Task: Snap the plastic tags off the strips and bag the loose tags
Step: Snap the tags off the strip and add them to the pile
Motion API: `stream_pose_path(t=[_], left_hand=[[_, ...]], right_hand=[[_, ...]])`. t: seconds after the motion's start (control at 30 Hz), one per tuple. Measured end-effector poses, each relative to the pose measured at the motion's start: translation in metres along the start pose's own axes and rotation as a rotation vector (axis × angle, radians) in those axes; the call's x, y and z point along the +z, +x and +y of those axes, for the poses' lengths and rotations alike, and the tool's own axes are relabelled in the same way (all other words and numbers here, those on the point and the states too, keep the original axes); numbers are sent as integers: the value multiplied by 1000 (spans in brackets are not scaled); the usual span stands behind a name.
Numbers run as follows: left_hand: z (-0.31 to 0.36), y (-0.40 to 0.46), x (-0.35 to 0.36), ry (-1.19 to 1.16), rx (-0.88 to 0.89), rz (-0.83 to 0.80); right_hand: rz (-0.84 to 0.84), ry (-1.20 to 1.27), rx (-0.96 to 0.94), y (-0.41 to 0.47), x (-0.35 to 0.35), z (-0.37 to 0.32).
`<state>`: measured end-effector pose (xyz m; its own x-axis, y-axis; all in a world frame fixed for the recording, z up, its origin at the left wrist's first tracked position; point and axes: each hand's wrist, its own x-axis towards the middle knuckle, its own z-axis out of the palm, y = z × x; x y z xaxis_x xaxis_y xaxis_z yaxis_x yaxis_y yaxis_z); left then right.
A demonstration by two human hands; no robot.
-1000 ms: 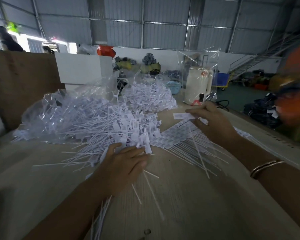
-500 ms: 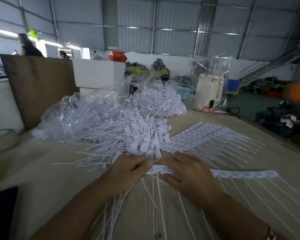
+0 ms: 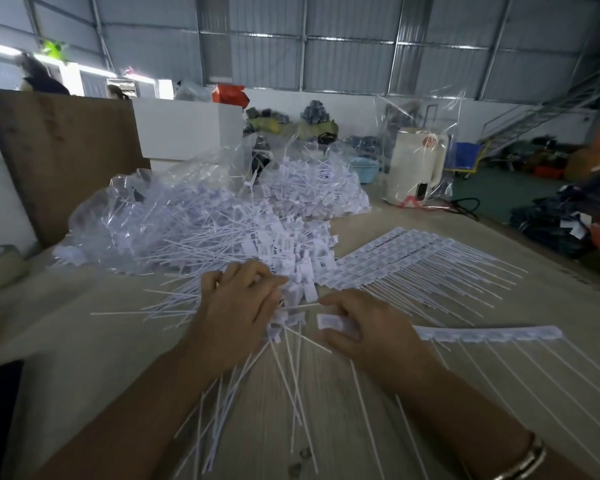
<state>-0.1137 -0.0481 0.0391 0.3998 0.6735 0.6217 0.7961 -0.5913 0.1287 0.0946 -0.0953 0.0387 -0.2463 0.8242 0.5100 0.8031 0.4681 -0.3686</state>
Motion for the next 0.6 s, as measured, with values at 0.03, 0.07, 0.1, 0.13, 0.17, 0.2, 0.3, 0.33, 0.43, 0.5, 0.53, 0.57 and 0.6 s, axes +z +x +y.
stream_pose_path(t=[0.03, 0.07, 0.1, 0.13, 0.17, 0.2, 0.3, 0.33, 0.43, 0.5, 0.53, 0.57, 0.6], left_hand=[[8, 2, 0, -29, 18, 39], [15, 3, 1, -94, 41, 39], [21, 4, 3, -177, 59, 12], [25, 3, 5, -254, 61, -45], [27, 2, 8, -298, 53, -97], [28, 1, 10, -313, 43, -124], [22, 2, 12, -325, -9, -139], [20, 2, 12, -337, -28, -135], [15, 1, 12, -333, 6, -124], [13, 2, 11, -359, 71, -113], [12, 3, 9, -409, 110, -94], [10, 4, 6, -466, 154, -61], [6, 5, 3, -507, 187, -18]], right_hand=[[7, -11, -21, 1, 3, -5], [23, -18, -44, 2, 6, -10], [38, -15, -63, 4, 8, -13], [42, 11, -70, 4, 8, -14], [28, 62, -67, 4, 8, -13], [-2, 128, -63, 3, 6, -11], [-116, 234, -55, -2, -6, 2], [-132, 188, -50, -3, -10, 9], [-103, -17, -59, -2, -12, 16], [-79, -29, -70, 1, -9, 14], [-73, 9, -69, 2, -8, 14], [-67, 55, -44, 2, -10, 15], [-56, 90, 1, 3, -14, 19]])
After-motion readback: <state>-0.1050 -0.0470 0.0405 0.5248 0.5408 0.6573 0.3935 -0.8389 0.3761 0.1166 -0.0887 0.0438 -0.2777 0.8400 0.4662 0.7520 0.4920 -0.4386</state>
